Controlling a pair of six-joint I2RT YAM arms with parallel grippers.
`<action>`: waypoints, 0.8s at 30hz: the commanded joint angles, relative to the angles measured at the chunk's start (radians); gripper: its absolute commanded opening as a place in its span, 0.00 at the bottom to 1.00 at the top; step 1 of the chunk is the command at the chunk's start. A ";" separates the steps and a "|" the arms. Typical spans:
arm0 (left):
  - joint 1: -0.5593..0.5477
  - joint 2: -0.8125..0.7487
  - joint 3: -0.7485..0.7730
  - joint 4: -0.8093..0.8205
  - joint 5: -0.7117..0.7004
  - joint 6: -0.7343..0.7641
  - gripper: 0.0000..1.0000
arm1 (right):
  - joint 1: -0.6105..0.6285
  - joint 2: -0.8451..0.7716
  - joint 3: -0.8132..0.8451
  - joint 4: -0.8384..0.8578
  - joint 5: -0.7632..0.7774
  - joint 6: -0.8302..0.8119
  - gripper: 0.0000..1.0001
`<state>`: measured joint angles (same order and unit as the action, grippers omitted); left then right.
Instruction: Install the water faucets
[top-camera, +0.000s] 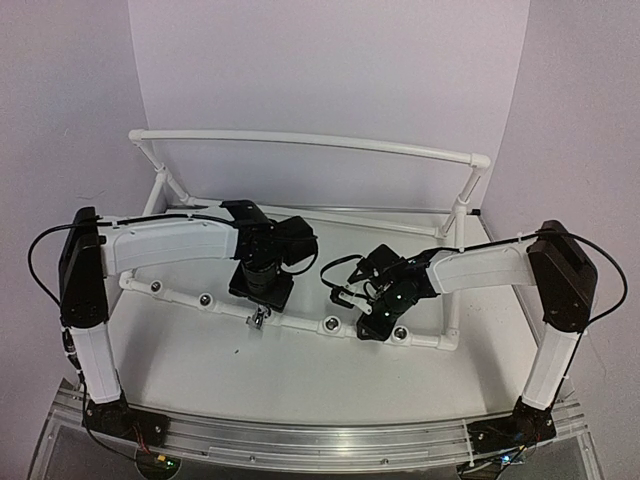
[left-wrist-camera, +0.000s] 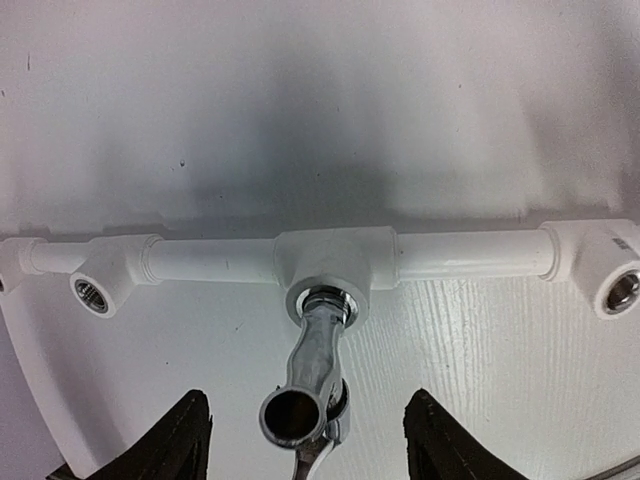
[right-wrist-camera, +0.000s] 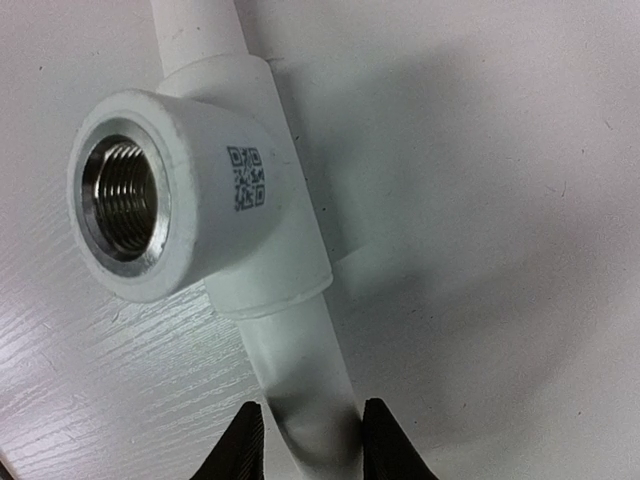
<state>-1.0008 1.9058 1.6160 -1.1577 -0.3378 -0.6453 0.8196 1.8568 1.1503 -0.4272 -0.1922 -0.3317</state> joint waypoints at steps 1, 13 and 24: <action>-0.006 -0.137 -0.016 0.041 -0.012 -0.015 0.69 | 0.014 -0.011 0.016 -0.051 -0.039 0.005 0.33; -0.046 -0.474 -0.373 0.248 0.085 -0.277 1.00 | 0.015 0.000 0.019 -0.051 -0.043 0.014 0.45; -0.141 -0.486 -0.502 0.448 0.001 -0.902 1.00 | 0.015 0.001 0.033 -0.051 -0.045 0.031 0.46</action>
<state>-1.0957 1.4314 1.1176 -0.8343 -0.2681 -1.2981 0.8234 1.8568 1.1522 -0.4422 -0.2100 -0.3146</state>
